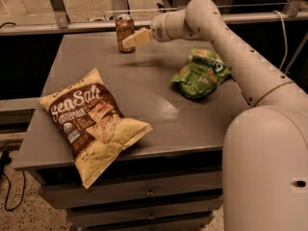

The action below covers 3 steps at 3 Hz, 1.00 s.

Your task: Pick orange can

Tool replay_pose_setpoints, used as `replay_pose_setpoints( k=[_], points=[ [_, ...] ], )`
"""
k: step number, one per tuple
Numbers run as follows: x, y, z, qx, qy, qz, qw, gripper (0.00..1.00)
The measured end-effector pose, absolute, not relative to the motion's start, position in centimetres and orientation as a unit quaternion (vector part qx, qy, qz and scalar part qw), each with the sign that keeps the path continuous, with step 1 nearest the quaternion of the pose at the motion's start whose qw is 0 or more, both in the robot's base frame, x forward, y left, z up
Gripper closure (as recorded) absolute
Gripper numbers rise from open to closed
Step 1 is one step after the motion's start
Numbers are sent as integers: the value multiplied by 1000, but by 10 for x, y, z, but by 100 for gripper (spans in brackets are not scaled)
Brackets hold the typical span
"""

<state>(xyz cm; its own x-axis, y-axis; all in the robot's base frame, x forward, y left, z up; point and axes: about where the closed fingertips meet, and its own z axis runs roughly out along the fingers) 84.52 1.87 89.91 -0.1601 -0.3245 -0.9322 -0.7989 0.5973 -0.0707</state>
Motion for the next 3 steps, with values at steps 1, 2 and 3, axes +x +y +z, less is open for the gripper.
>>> replay_pose_setpoints(
  k=[1,2,3],
  points=[
    [858,37,894,-372,727,229,530,0],
    [866,56,887,-367,725,234,534,0],
    [875,72,882,-364,721,246,535,13]
  ],
)
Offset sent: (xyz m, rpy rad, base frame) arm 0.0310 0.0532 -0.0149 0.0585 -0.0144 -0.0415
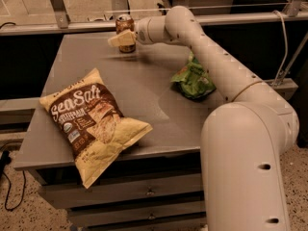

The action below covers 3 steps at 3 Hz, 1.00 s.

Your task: Pick orange can

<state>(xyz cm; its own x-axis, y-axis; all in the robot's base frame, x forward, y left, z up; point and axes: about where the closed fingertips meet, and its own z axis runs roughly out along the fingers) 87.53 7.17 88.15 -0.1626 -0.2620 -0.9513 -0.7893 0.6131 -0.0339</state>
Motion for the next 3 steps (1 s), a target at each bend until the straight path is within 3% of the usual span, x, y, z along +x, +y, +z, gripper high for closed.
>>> replay_pose_setpoints(
  k=[1,3],
  points=[
    [881,78,882,-365,715,254,539,30],
    [868,49,893,-358,716,244,548,76]
  ],
)
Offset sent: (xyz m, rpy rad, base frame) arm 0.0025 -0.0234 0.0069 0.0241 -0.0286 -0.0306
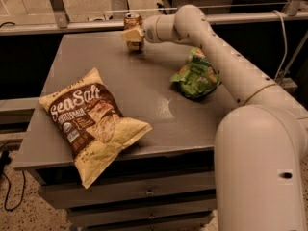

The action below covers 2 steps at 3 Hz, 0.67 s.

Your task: Pick orange can

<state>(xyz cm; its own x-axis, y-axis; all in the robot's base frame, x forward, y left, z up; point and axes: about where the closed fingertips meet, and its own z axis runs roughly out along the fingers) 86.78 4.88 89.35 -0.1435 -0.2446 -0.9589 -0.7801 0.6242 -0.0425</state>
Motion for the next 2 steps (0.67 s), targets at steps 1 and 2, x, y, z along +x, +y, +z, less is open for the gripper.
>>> replay_pose_setpoints(
  k=[1,2],
  points=[
    [836,24,912,-371,712,243,545,98],
    [801,-2,934,-393,698,253,543,100]
  ],
)
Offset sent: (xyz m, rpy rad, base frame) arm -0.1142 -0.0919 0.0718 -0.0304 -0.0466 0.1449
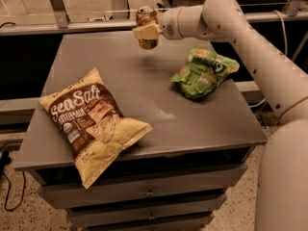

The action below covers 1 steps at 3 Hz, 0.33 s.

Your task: Pick orange can

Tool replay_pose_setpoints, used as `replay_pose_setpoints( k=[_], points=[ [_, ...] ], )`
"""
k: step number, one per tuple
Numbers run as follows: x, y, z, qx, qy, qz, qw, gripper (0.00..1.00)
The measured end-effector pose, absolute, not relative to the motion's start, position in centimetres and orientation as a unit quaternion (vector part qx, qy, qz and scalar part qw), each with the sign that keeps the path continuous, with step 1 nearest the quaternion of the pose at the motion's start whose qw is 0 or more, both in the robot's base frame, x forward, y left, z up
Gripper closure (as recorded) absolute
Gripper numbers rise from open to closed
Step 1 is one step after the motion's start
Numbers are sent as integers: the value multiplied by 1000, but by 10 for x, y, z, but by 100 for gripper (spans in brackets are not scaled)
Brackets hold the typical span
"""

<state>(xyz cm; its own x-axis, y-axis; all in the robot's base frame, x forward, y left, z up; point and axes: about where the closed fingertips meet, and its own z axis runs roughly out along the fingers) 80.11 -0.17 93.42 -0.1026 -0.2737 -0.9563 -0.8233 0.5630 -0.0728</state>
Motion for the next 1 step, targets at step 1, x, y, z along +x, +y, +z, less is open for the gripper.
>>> replay_pose_setpoints(
  k=[1],
  points=[
    [799,-1,932,-396,698,255,539,100]
  ],
)
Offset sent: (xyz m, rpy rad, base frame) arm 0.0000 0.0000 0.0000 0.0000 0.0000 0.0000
